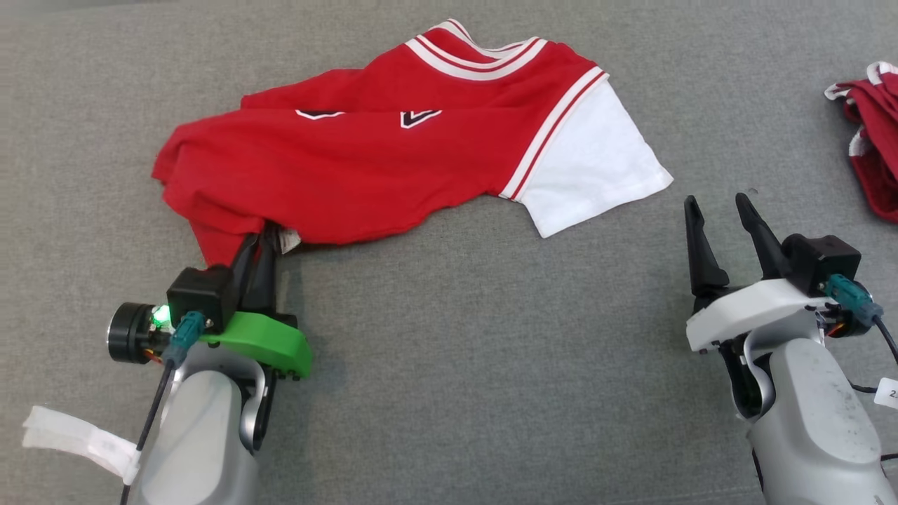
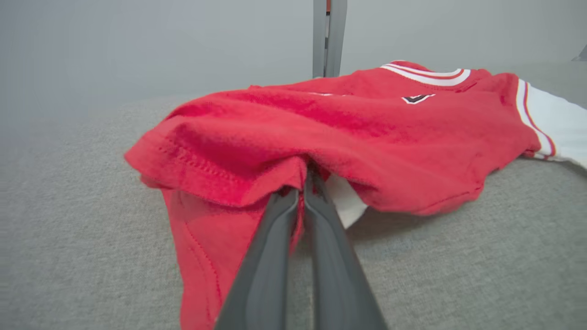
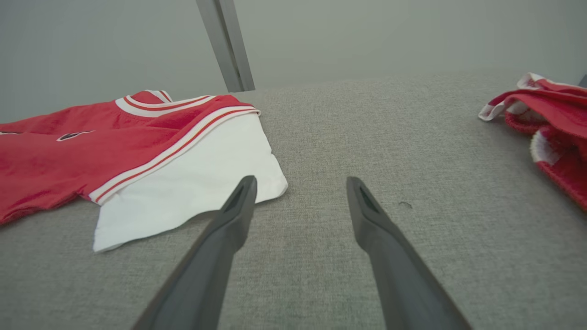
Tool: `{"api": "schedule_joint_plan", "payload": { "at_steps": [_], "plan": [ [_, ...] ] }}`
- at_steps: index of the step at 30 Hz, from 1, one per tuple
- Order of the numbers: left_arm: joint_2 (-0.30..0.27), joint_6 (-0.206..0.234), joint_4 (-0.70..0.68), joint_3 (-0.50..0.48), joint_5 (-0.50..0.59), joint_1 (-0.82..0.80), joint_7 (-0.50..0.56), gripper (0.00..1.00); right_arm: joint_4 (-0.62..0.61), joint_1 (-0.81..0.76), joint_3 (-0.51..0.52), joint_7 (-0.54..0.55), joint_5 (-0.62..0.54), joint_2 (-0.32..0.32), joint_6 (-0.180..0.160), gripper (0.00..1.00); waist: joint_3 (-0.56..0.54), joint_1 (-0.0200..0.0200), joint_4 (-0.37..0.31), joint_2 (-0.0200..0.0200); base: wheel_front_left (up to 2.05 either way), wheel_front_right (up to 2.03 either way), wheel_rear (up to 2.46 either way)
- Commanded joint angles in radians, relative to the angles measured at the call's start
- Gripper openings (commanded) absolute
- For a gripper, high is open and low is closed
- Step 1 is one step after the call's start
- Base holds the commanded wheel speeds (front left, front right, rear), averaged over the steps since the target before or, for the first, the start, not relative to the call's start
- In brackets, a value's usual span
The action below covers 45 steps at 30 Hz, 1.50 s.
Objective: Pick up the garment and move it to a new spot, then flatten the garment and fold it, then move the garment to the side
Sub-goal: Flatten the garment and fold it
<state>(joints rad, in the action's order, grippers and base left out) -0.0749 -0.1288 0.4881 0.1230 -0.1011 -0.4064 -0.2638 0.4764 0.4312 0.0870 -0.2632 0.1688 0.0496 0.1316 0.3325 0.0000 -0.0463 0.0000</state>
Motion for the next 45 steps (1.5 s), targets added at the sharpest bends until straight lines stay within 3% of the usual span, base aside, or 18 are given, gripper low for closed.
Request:
{"api": "schedule_joint_plan", "payload": {
  "at_steps": [1,14,19,20,21,22,28,35,45],
  "plan": [
    [0.003,-0.003,-0.022,0.004,-0.002,0.019,-0.001,0.00,0.007,-0.022,0.003,-0.002,0.008,0.003,-0.002,1.00,-0.043,0.0000,0.033,0.0000,0.00,0.00,0.00],
    [-0.004,-0.003,-0.106,0.020,-0.046,0.166,0.000,0.02,0.041,-0.096,0.010,-0.002,0.033,0.004,-0.002,1.00,-0.173,0.0000,0.126,0.0000,0.00,0.00,0.00],
    [-0.015,0.018,-0.087,-0.084,-0.055,0.228,0.000,0.42,0.039,-0.110,0.007,-0.002,0.039,0.003,-0.002,1.00,-0.183,0.0000,0.128,0.0000,0.00,0.00,0.00],
    [-0.016,0.024,-0.091,-0.106,-0.054,0.236,-0.001,0.58,0.037,-0.111,0.007,-0.002,0.037,0.004,-0.002,1.00,-0.182,0.0000,0.128,0.0000,0.00,0.00,0.00],
    [-0.015,0.025,-0.094,-0.119,-0.051,0.241,0.000,0.93,0.036,-0.112,0.007,-0.002,0.035,0.004,-0.002,1.00,-0.180,0.0000,0.128,0.0000,0.00,0.00,0.00],
    [-0.015,0.024,-0.098,-0.130,-0.046,0.246,0.000,1.00,0.033,-0.112,0.008,-0.002,0.029,0.003,-0.002,1.00,-0.178,0.0000,0.128,0.0000,0.00,0.00,0.00],
    [0.001,0.020,-0.149,-0.180,-0.032,0.256,0.000,1.00,0.007,-0.095,0.003,-0.002,0.005,0.003,-0.002,1.00,-0.150,0.0000,0.129,0.0000,0.00,0.00,0.00],
    [0.017,0.016,-0.123,-0.174,-0.025,0.245,0.000,1.00,0.004,-0.072,-0.045,-0.002,-0.017,0.003,-0.002,1.00,-0.126,0.0000,0.127,0.0000,0.00,0.00,0.00],
    [0.022,0.009,-0.077,-0.133,-0.034,0.222,0.000,1.00,0.161,-0.013,-0.080,-0.002,-0.090,0.003,-0.002,1.00,-0.109,0.0000,0.155,0.0000,0.00,0.00,0.00]
  ]
}}
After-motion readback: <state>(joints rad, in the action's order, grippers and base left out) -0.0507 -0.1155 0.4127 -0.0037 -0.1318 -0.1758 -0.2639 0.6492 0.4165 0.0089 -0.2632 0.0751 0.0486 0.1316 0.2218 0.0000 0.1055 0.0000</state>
